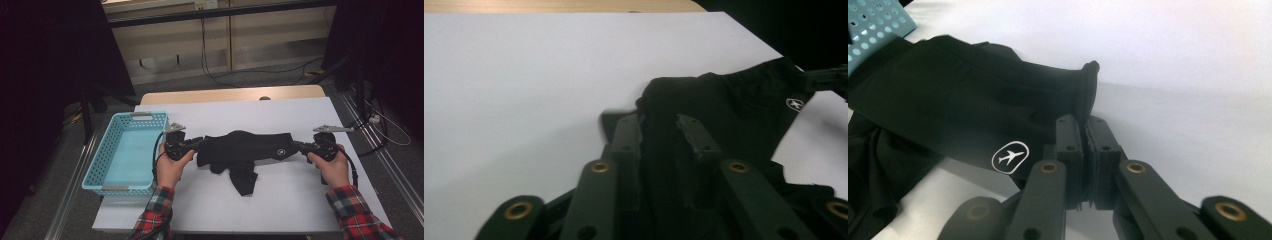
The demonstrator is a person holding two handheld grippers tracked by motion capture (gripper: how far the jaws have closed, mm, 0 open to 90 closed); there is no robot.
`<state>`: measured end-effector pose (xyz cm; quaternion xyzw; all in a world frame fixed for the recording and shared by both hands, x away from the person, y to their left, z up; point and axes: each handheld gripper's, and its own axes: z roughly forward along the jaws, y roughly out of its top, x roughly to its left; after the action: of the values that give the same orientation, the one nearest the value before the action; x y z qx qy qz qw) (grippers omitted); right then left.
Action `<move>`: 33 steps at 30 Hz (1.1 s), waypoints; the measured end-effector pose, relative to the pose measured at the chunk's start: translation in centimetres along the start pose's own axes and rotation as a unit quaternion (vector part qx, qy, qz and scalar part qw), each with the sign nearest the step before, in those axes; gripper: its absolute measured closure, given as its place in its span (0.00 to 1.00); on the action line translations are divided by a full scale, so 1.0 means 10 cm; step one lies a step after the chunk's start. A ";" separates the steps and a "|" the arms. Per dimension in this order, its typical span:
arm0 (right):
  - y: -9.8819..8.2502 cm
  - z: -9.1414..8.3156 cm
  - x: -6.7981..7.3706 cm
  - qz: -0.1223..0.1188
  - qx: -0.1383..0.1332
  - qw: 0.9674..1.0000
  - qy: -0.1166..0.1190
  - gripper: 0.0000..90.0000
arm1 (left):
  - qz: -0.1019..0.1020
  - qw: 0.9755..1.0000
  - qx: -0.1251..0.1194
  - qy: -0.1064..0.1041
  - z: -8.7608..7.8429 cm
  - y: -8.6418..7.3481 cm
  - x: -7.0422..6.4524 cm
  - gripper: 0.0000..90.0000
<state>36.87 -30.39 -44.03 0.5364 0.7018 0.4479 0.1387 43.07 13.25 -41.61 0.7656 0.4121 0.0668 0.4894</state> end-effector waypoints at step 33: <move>0.17 0.36 0.28 -0.122 0.012 0.992 0.018 0.71 | 0.015 0.999 0.032 0.026 0.17 -0.14 0.00 0.37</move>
<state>39.28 -26.12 -43.90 0.4406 0.7694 0.4288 0.1732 43.17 12.34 -43.63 0.7852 0.4151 0.0811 0.4523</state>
